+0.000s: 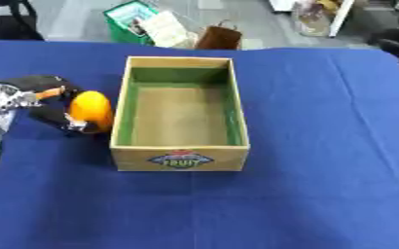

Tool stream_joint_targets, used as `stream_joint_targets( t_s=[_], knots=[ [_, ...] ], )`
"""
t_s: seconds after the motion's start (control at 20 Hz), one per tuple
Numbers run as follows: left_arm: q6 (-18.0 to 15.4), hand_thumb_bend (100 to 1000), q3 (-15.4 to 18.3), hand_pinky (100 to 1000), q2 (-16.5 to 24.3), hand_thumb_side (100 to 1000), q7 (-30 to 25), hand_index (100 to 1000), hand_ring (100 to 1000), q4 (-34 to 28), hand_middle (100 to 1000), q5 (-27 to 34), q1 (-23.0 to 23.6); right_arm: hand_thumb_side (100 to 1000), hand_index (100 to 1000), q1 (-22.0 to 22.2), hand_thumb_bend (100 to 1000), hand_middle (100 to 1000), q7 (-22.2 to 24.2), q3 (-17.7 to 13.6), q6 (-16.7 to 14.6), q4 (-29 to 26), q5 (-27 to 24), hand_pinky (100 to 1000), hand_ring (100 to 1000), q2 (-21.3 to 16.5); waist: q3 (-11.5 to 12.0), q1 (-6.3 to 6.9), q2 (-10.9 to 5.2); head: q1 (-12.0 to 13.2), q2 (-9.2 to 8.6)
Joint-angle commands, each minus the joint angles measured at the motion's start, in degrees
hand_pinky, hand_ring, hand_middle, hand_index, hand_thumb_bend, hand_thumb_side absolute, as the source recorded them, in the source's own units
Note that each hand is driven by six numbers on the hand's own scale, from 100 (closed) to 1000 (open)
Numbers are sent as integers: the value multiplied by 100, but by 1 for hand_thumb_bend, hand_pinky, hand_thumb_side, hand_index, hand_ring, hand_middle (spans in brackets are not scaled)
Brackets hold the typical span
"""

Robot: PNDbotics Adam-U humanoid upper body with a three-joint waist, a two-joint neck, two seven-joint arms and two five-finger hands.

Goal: Pick up objects on the table and place them in the box.

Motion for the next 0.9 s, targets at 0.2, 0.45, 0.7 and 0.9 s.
stream_joint_targets(
  t_s=[0.2, 0.45, 0.7, 0.9],
  knots=[
    [-163, 100, 69, 591, 16, 166, 85, 817, 697, 174, 691, 223, -38, 1000, 806, -31, 100, 720, -19, -29, 15, -82, -21, 773, 749, -70, -1, 6, -89, -20, 42],
    [-385, 100, 167, 582, 25, 215, -218, 789, 682, 68, 703, 617, -59, 1000, 807, -9, 100, 720, -39, -38, 22, -82, -9, 773, 749, -76, 22, 16, -96, -46, 56],
    [-271, 100, 188, 563, 140, 278, -311, 791, 666, -299, 704, 1020, -103, 1000, 807, -2, 100, 720, -43, -39, 24, -82, -5, 773, 749, -80, 36, 23, -110, -64, 48],
    [3, 100, 132, 554, 269, 278, -315, 794, 658, -602, 706, 1272, -143, 1000, 807, 1, 100, 719, -43, -40, 20, -82, -8, 773, 750, -88, 38, 27, -121, -90, 41]
  ],
)
